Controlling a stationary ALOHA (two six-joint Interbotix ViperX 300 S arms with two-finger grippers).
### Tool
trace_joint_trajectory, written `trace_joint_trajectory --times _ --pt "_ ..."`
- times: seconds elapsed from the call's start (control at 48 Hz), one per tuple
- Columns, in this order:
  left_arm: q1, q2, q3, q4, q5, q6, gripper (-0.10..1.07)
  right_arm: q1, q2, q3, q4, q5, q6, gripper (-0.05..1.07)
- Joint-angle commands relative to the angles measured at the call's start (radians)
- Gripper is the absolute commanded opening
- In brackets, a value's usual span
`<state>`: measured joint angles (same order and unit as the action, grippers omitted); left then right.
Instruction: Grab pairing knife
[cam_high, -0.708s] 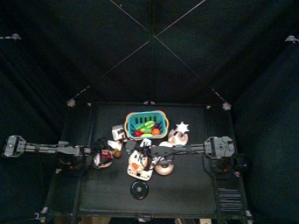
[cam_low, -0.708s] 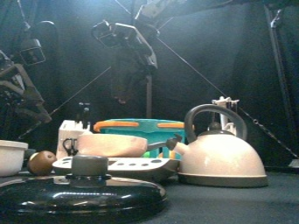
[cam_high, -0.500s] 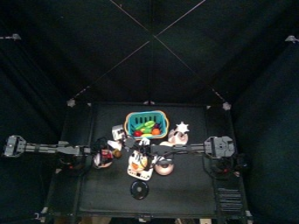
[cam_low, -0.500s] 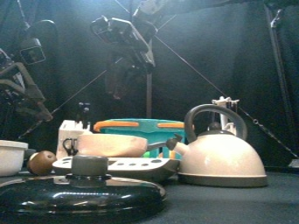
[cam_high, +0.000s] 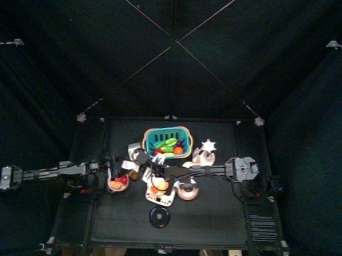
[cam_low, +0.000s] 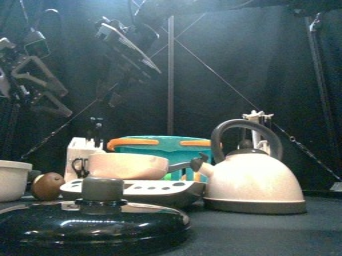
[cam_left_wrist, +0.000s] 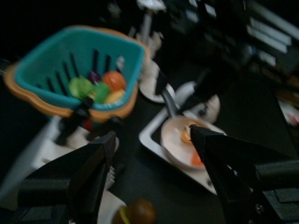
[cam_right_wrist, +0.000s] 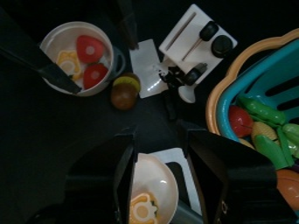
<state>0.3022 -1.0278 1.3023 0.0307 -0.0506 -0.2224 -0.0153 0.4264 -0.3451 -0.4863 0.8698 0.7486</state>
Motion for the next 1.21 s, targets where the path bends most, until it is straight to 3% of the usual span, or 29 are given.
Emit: trace_joint_trajectory --times 0.0,0.208,0.354,0.729,1.0,1.188 --pt "0.101 -0.005 -0.040 -0.003 -0.003 -0.002 1.00 -0.005 -0.005 -0.040 -0.049 0.005 0.066 0.77" --pt "0.295 0.055 0.000 -0.098 -0.038 -0.006 1.00 -0.005 0.044 -0.100 -0.147 0.025 0.192 0.77" --pt "0.374 0.069 0.017 -0.170 -0.075 -0.003 1.00 -0.005 0.100 -0.163 -0.178 0.043 0.233 0.77" --pt "0.380 0.104 0.025 -0.204 -0.083 -0.006 1.00 -0.006 0.209 -0.319 -0.196 0.156 0.225 0.77" --pt "0.380 0.147 0.025 -0.213 -0.083 -0.005 1.00 -0.011 0.232 -0.331 -0.193 0.179 0.229 0.76" --pt "0.380 0.149 0.026 -0.212 -0.083 -0.005 1.00 -0.017 0.232 -0.334 -0.196 0.179 0.236 0.68"
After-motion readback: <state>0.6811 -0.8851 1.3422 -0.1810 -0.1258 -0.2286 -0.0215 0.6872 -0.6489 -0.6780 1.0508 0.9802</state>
